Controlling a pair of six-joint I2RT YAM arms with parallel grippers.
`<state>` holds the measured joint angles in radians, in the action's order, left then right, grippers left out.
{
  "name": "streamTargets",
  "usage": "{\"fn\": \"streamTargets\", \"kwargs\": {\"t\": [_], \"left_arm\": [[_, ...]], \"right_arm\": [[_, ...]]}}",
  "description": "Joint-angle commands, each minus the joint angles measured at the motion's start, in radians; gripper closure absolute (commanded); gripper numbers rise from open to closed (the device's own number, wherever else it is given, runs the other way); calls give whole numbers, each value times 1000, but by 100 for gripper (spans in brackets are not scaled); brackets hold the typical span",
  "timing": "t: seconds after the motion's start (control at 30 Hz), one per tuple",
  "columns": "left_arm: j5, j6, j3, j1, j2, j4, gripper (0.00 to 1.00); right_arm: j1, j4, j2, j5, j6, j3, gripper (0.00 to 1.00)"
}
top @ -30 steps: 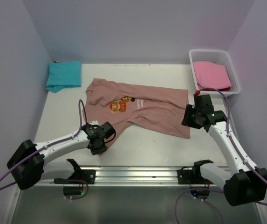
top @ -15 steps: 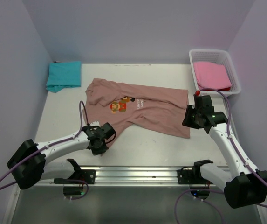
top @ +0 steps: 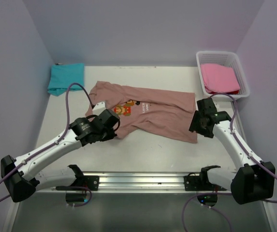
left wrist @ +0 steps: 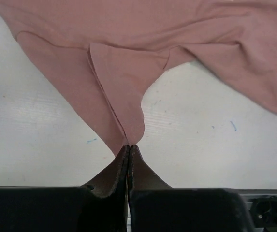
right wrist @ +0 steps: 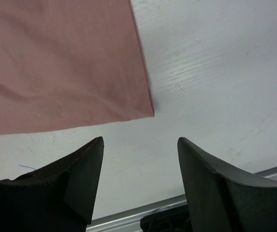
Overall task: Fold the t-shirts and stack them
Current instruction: Grap the side of the flattened tshirt closest away from the robot with both arms
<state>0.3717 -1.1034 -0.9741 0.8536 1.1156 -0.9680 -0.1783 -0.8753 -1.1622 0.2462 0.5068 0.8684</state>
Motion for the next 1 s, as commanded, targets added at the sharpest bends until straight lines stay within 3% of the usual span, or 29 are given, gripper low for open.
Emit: {"fn": "streamTargets", "kwargs": {"t": [0.0, 0.13, 0.3, 0.47, 0.97], "left_arm": [[121, 72, -106, 5, -37, -75, 100], [180, 105, -181, 5, -60, -97, 100], [225, 134, -299, 5, -74, -124, 100], [282, 183, -397, 5, -57, -132, 100], [369, 251, -555, 4, 10, -158, 100]], "right_arm": [[-1, 8, 42, 59, 126, -5, 35], [-1, 65, 39, 22, 188, -46, 51], [0, 133, -25, -88, 236, -95, 58], [0, 193, -99, -124, 240, -147, 60], [0, 184, -85, 16, 217, -172, 58]]}}
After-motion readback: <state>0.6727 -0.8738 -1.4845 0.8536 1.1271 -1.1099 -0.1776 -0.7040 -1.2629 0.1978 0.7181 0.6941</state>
